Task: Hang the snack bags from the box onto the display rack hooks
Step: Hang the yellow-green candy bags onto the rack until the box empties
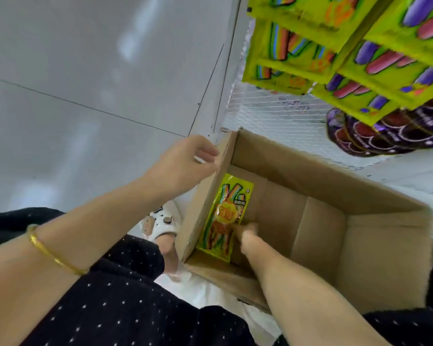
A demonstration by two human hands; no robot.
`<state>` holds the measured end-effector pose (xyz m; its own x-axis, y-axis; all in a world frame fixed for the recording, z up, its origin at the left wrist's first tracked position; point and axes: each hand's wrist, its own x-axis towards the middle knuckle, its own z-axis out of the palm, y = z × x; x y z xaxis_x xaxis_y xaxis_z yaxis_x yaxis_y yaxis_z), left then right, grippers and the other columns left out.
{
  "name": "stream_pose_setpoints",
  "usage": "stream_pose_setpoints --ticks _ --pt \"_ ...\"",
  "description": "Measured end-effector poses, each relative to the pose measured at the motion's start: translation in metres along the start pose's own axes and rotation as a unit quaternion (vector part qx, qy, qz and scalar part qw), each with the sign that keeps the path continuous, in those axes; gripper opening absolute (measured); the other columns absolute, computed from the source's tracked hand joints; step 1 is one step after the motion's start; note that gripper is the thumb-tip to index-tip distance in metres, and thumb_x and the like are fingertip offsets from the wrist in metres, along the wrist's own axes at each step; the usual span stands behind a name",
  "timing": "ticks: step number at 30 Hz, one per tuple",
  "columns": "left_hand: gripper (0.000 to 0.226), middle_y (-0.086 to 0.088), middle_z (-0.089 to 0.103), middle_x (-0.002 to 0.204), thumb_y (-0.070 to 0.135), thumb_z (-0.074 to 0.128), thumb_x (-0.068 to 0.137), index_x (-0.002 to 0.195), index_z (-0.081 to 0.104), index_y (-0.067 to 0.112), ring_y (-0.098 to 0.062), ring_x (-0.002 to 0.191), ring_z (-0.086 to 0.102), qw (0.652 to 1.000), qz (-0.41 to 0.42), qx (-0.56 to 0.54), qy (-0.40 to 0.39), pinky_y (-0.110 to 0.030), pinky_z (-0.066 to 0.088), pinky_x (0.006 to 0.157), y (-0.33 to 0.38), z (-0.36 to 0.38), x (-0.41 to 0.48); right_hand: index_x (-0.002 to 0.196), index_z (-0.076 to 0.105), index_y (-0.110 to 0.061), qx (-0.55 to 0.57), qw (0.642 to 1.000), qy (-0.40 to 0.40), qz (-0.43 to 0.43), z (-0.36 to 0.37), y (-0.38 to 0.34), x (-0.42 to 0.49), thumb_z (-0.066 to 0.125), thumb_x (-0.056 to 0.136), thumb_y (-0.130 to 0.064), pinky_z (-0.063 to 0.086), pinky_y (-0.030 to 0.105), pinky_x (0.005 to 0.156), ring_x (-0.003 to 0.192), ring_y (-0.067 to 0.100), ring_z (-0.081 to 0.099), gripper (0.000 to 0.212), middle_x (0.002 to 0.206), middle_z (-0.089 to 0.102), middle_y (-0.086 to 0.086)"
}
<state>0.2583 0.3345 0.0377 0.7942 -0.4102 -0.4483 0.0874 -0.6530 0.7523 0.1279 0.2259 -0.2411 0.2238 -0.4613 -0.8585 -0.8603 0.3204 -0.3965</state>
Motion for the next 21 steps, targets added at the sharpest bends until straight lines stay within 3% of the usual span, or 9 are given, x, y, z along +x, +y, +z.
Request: stream_pose_setpoints --ticks 2,6,9,12,14,15,17,19,21 --pt "0.017 0.005 0.062 0.100 0.011 0.059 0.086 0.099 0.058 0.022 -0.016 0.081 0.063 1.000 -0.007 -0.001 0.001 -0.033 0.054 0.074 -0.002 -0.002 0.001 0.111 0.058 0.004 0.017 1.000 -0.007 0.003 0.002 -0.003 -0.003 0.083 0.067 -0.015 0.051 0.040 0.085 0.092 0.025 0.060 0.054 0.107 0.062 0.012" --pt "0.019 0.009 0.062 0.098 0.011 0.058 0.087 0.103 0.059 0.021 -0.008 0.073 0.060 1.000 -0.010 -0.002 0.004 -0.020 0.052 0.064 -0.005 -0.002 0.002 0.113 0.059 0.006 -0.026 0.998 -0.056 0.020 0.000 -0.014 -0.014 0.081 0.070 -0.019 0.049 0.042 0.090 0.105 0.035 0.060 0.055 0.116 0.062 0.019" --pt "0.019 0.011 0.061 0.096 0.011 0.058 0.087 0.102 0.059 0.022 -0.006 0.074 0.060 1.000 -0.011 -0.009 0.003 -0.017 0.052 0.062 -0.005 -0.001 0.003 0.118 0.056 0.006 -0.062 0.996 -0.063 -0.019 -0.008 -0.025 -0.022 0.071 0.081 -0.012 0.045 0.036 0.091 0.110 0.034 0.056 0.043 0.118 0.059 0.018" --pt "0.018 0.010 0.061 0.095 0.011 0.059 0.087 0.102 0.059 0.022 -0.007 0.074 0.060 1.000 -0.007 -0.009 -0.001 -0.020 0.053 0.065 -0.003 0.002 0.005 0.117 0.057 -0.001 -0.074 0.986 -0.113 -0.095 -0.032 -0.041 -0.036 0.064 0.086 -0.007 0.047 0.038 0.086 0.100 0.029 0.059 0.032 0.118 0.061 0.017" --pt "0.018 0.009 0.060 0.098 0.011 0.059 0.087 0.102 0.058 0.020 -0.009 0.075 0.059 1.000 -0.006 0.002 0.000 -0.019 0.052 0.063 -0.001 0.007 0.007 0.111 0.058 -0.008 -0.097 0.972 -0.154 -0.148 -0.061 -0.057 -0.046 0.061 0.089 -0.008 0.054 0.036 0.076 0.090 0.023 0.063 0.022 0.109 0.064 0.014" --pt "0.017 0.008 0.060 0.099 0.012 0.059 0.087 0.102 0.058 0.020 -0.010 0.075 0.059 1.000 -0.004 0.009 0.001 -0.018 0.051 0.062 0.001 0.010 0.007 0.108 0.057 -0.010 -0.106 0.963 -0.176 -0.174 -0.077 -0.068 -0.053 0.059 0.090 -0.008 0.055 0.029 0.065 0.084 0.018 0.063 0.018 0.103 0.064 0.010" --pt "0.014 0.003 0.059 0.100 0.012 0.059 0.087 0.099 0.055 0.019 -0.015 0.076 0.057 1.000 0.009 0.016 0.007 -0.021 0.049 0.068 0.008 0.018 0.005 0.102 0.058 -0.011 -0.123 0.944 -0.197 -0.233 -0.112 -0.088 -0.070 0.058 0.090 -0.006 0.049 0.021 0.053 0.076 0.010 0.060 0.014 0.099 0.062 0.006" --pt "0.014 0.001 0.053 0.089 0.009 0.060 0.088 0.092 0.050 0.018 -0.018 0.082 0.052 0.999 0.031 0.003 0.012 -0.026 0.043 0.072 0.020 0.028 -0.001 0.098 0.061 -0.012 -0.153 0.920 -0.193 -0.305 -0.142 -0.108 -0.091 0.060 0.088 -0.005 0.048 0.025 0.062 0.080 0.009 0.059 0.013 0.100 0.062 0.004" --pt "0.019 0.007 0.047 0.081 0.010 0.063 0.087 0.092 0.047 0.019 -0.013 0.083 0.050 0.998 0.037 -0.048 0.013 -0.023 0.041 0.069 0.034 0.035 -0.009 0.096 0.065 -0.017 -0.175 0.895 -0.182 -0.367 -0.169 -0.126 -0.118 0.063 0.086 -0.008 0.047 0.028 0.079 0.093 0.011 0.059 0.013 0.103 0.063 -0.001"
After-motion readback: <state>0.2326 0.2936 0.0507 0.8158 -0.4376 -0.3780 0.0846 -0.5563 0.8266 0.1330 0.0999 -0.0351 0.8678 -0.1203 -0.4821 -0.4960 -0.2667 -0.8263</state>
